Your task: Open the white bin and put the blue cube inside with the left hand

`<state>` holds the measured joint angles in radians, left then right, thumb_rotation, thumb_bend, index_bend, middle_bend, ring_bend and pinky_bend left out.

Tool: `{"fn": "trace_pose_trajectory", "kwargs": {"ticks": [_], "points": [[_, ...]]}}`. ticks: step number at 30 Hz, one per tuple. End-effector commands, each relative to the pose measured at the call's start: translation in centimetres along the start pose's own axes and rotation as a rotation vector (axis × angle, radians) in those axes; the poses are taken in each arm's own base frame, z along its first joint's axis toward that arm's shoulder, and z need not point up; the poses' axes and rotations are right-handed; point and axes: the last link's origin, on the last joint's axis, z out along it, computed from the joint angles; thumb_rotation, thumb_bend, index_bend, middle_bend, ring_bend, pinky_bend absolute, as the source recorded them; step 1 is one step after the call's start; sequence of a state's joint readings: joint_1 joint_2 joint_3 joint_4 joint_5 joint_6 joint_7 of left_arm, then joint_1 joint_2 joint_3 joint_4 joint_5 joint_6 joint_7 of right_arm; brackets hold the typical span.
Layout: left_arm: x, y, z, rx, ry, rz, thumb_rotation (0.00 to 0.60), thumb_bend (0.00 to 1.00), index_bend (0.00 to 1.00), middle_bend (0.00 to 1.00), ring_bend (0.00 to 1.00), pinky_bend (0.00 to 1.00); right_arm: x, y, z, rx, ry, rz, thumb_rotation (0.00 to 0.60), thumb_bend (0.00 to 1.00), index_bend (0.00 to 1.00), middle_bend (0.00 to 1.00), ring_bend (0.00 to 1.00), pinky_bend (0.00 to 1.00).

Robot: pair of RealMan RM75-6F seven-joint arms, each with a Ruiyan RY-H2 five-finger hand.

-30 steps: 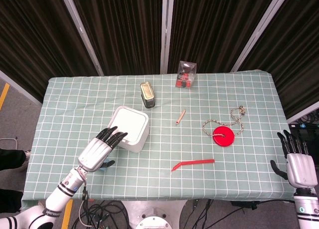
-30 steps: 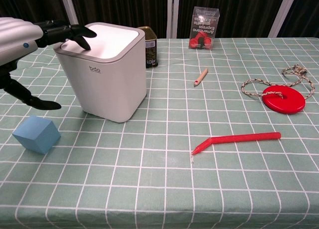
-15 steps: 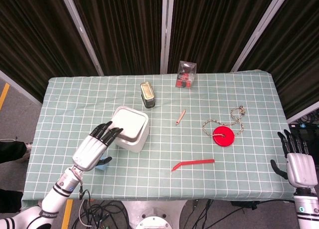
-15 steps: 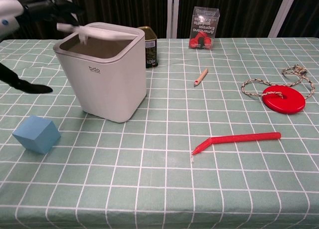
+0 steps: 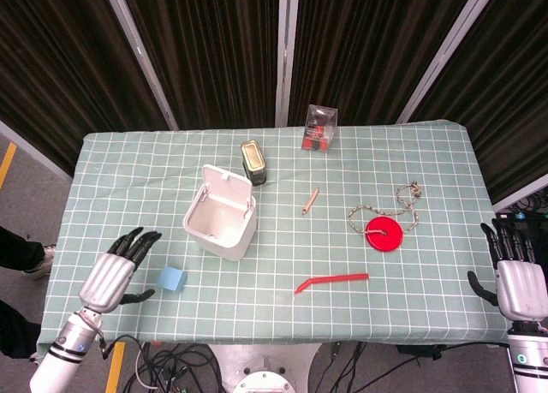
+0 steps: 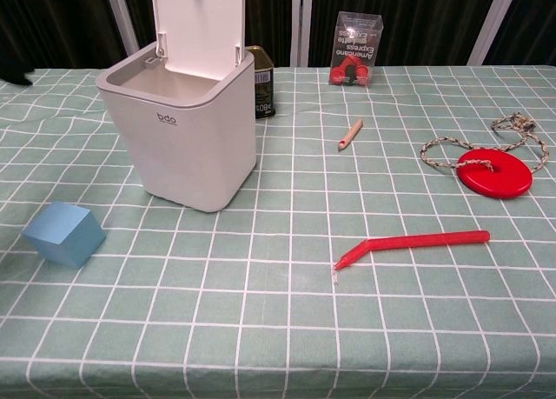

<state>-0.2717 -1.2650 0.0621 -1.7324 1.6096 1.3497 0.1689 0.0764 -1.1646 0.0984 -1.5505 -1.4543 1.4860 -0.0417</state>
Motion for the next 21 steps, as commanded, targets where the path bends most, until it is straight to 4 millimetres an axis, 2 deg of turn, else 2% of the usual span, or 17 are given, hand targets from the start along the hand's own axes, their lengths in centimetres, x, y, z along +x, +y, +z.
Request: {"fn": "trace_pose_trajectory", "kwargs": {"ticks": [1, 7, 13, 21], "points": [[-2.3, 0.0, -0.6, -0.017, -0.096, -0.006, 0.6, 0.07, 0.08, 0.13, 0.02, 0.18, 0.0, -0.1, 0.1, 0.002, -0.001, 0.0, 0.6, 0.23, 0.0, 0.0, 0.0, 0.0], [-4.3, 0.8, 0.7, -0.079, -0.137, 0.033, 0.6, 0.07, 0.09, 0.15, 0.04, 0.21, 0.1, 0.0, 0.0, -0.003, -0.003, 0.0, 0.6, 0.23, 0.0, 0.0, 0.0, 0.0], [-5.6, 0.8, 2.3, -0.091, -0.159, 0.046, 0.6, 0.09, 0.1, 0.15, 0.05, 0.22, -0.2, 0.2, 0.0, -0.01, -0.025, -0.005, 0.6, 0.24, 0.0, 0.0, 0.0, 0.0], [-6.4, 0.4, 2.9, -0.063, -0.155, 0.074, 0.6, 0.14, 0.19, 0.23, 0.17, 0.38, -0.3, 0.3, 0.0, -0.015, -0.034, -0.005, 0.6, 0.24, 0.0, 0.0, 0.0, 0.0]]}}
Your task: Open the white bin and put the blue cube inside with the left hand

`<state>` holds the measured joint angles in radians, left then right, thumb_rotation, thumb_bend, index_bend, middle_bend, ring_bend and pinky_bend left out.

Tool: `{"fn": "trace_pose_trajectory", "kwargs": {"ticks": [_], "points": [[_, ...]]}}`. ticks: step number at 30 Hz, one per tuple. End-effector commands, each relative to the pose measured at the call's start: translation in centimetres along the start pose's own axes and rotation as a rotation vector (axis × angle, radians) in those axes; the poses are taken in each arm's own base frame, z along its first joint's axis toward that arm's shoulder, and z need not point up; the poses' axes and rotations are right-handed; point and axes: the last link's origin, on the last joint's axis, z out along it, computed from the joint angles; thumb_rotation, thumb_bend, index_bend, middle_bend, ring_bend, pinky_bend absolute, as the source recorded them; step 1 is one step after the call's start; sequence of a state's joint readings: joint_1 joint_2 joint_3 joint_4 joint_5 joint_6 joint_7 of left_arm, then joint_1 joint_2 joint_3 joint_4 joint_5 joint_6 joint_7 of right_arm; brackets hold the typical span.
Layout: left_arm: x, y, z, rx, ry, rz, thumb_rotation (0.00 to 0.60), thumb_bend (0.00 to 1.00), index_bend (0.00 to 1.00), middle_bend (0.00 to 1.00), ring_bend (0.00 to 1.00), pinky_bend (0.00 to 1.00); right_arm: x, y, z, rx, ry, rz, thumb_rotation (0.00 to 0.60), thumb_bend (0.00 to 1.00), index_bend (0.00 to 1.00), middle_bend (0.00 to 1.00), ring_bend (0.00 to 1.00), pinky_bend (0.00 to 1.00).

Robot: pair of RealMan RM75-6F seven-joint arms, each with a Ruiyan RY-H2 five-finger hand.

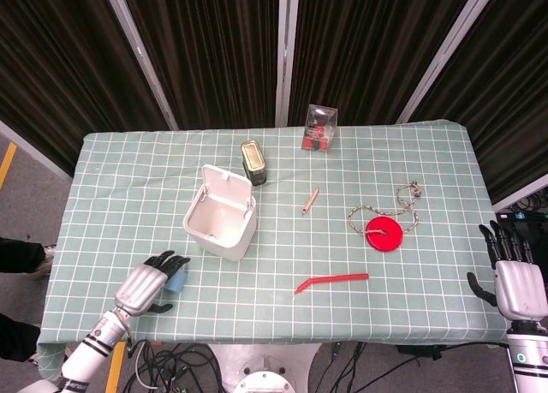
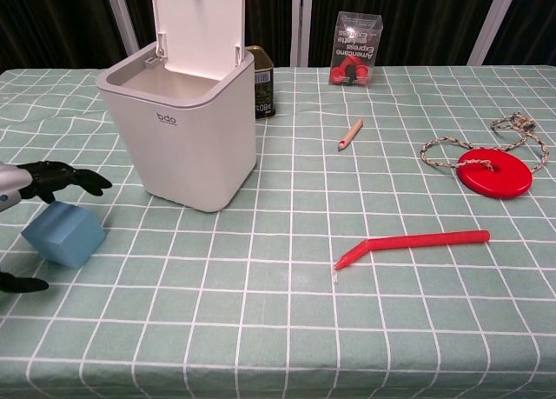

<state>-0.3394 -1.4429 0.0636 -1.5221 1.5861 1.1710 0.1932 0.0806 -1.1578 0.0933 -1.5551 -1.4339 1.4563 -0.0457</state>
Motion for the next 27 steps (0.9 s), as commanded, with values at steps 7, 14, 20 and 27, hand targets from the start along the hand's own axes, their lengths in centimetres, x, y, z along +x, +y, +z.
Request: {"fn": "trace_pose_trajectory", "kwargs": {"ticks": [7, 14, 20, 27], "points": [[-0.3, -0.1, 0.4, 0.007, 0.039, -0.005, 0.6, 0.22, 0.35, 0.36, 0.3, 0.51, 0.0, -0.1, 0.0, 0.001, -0.005, 0.0, 0.6, 0.24, 0.0, 0.0, 0.0, 0.0], [-0.3, 0.0, 0.6, -0.001, 0.082, 0.003, 0.6, 0.25, 0.49, 0.48, 0.41, 0.6, 0.0, -0.1, 0.0, 0.003, -0.007, 0.0, 0.6, 0.24, 0.0, 0.0, 0.0, 0.0], [2.8, -1.0, -0.8, 0.058, 0.22, 0.011, 0.6, 0.26, 0.5, 0.5, 0.44, 0.64, 0.2, -0.1, 0.0, -0.001, -0.004, 0.0, 0.6, 0.24, 0.0, 0.0, 0.0, 0.0], [10.8, -2.1, -3.1, 0.148, 0.563, 0.03, 0.6, 0.26, 0.51, 0.5, 0.44, 0.64, 0.1, -0.3, 0.2, 0.005, -0.006, -0.002, 0.6, 0.24, 0.0, 0.0, 0.0, 0.0]]}}
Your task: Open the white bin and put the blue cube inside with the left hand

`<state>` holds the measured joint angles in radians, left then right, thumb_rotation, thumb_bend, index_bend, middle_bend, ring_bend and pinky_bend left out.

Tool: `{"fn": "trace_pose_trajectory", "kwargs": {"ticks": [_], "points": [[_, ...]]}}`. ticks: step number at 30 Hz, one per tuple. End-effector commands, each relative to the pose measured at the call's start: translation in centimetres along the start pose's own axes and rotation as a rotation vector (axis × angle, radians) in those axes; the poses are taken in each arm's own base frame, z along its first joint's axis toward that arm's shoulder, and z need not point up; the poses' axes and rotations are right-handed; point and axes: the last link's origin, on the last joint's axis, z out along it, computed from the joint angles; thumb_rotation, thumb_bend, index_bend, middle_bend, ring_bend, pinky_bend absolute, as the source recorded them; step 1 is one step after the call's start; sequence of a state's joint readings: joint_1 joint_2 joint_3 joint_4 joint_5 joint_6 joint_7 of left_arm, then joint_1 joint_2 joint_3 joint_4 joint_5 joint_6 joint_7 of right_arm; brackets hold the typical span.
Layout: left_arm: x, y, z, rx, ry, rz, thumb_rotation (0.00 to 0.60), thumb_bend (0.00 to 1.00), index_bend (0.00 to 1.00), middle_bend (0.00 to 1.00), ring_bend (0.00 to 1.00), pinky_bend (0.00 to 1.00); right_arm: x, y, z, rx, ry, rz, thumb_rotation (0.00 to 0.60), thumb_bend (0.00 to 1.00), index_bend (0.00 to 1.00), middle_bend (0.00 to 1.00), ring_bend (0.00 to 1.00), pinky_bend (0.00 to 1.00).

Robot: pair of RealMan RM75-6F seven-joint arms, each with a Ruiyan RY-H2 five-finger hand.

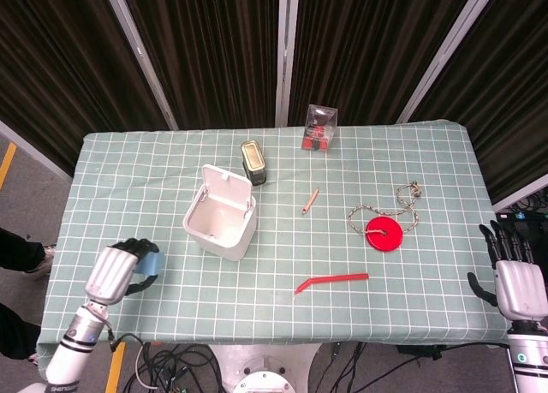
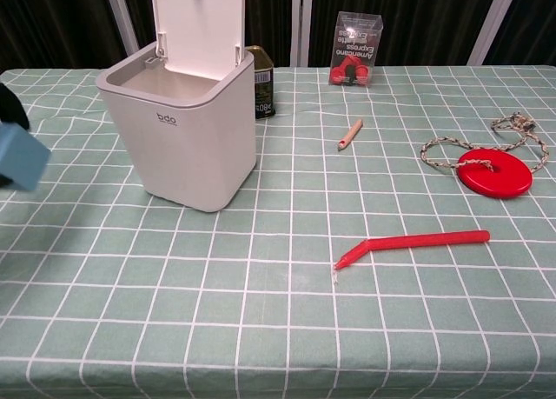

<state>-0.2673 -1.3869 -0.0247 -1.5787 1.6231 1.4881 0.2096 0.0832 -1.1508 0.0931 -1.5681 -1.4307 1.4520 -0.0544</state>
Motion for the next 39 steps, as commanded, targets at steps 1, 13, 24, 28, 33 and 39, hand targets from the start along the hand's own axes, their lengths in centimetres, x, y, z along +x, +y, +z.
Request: {"fn": "trace_pose_trajectory", "kwargs": {"ticks": [1, 13, 24, 28, 33, 39], "points": [[5.0, -0.1, 0.9, 0.02, 0.213, 0.011, 0.6, 0.26, 0.51, 0.5, 0.44, 0.64, -0.1, -0.2, 0.1, 0.007, -0.004, 0.0, 0.6, 0.24, 0.0, 0.0, 0.0, 0.0], [4.0, 7.4, 9.6, -0.189, 0.206, -0.149, 0.6, 0.26, 0.5, 0.5, 0.44, 0.63, 0.1, -0.4, 0.3, 0.002, 0.001, -0.002, 0.6, 0.24, 0.0, 0.0, 0.0, 0.0], [2.7, 7.7, 11.3, -0.194, 0.087, -0.134, 0.6, 0.1, 0.01, 0.0, 0.02, 0.25, -0.3, 0.2, 0.3, -0.01, -0.007, 0.007, 0.6, 0.24, 0.0, 0.0, 0.0, 0.0], [3.4, 6.2, 9.7, -0.166, 0.102, -0.12, 0.6, 0.1, 0.01, 0.0, 0.02, 0.23, -0.3, 0.2, 0.4, -0.01, -0.004, 0.006, 0.6, 0.24, 0.0, 0.0, 0.0, 0.0], [4.0, 3.1, 5.0, -0.069, 0.098, -0.044, 0.6, 0.1, 0.02, 0.03, 0.02, 0.22, -0.5, -0.2, 0.3, -0.001, -0.01, 0.013, 0.6, 0.24, 0.0, 0.0, 0.0, 0.0], [2.1, -2.5, -2.3, 0.119, -0.053, 0.13, 0.6, 0.1, 0.04, 0.03, 0.02, 0.18, -0.2, -0.2, 0.0, 0.004, 0.015, 0.013, 0.6, 0.24, 0.0, 0.0, 0.0, 0.0]]}}
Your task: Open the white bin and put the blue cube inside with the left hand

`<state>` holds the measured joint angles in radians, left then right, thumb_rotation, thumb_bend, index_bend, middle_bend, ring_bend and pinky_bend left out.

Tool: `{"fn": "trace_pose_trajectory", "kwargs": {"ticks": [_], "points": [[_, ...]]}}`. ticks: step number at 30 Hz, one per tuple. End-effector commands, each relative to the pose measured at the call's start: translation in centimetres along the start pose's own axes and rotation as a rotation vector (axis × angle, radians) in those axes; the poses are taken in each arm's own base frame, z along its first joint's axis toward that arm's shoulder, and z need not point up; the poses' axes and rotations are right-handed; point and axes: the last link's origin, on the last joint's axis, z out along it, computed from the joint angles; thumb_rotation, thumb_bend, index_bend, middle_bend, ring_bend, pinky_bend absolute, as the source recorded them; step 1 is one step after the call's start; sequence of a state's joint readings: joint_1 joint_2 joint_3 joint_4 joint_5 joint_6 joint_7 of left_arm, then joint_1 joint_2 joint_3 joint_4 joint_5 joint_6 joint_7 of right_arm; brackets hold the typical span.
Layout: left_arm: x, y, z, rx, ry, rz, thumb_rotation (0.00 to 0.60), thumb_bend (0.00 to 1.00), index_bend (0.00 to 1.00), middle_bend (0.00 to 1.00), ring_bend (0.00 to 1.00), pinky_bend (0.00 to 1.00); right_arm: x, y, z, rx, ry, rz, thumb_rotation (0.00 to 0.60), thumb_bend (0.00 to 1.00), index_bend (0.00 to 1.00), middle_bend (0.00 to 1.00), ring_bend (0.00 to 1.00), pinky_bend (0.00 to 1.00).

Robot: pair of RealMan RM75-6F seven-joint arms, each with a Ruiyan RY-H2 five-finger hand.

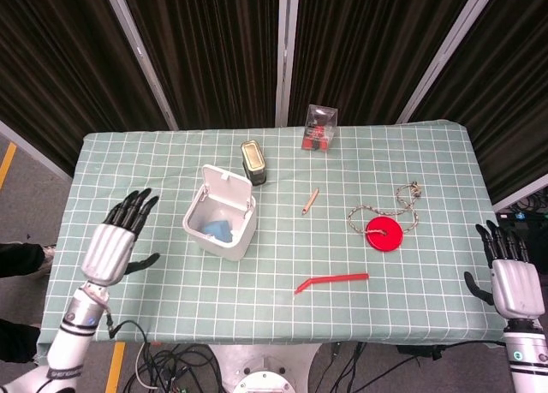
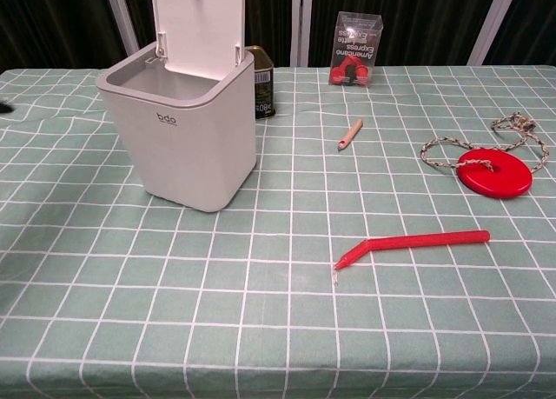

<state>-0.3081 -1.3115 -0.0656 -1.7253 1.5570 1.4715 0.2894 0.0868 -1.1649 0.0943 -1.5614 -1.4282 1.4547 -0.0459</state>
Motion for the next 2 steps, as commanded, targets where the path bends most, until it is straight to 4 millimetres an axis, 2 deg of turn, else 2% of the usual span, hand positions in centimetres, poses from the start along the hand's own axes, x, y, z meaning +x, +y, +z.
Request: {"fn": "trace_pose_trajectory", "kwargs": {"ticks": [1, 2], "points": [[-0.85, -4.12, -4.92, 0.119, -0.097, 0.153, 0.6, 0.1, 0.04, 0.03, 0.02, 0.17, 0.07, -0.07, -0.12, 0.007, 0.011, -0.005, 0.6, 0.24, 0.0, 0.0, 0.0, 0.0], [-1.09, -4.76, -5.56, 0.139, -0.114, 0.17, 0.6, 0.1, 0.04, 0.03, 0.02, 0.16, 0.02, -0.13, -0.15, 0.009, 0.01, -0.005, 0.6, 0.24, 0.0, 0.0, 0.0, 0.0]]}}
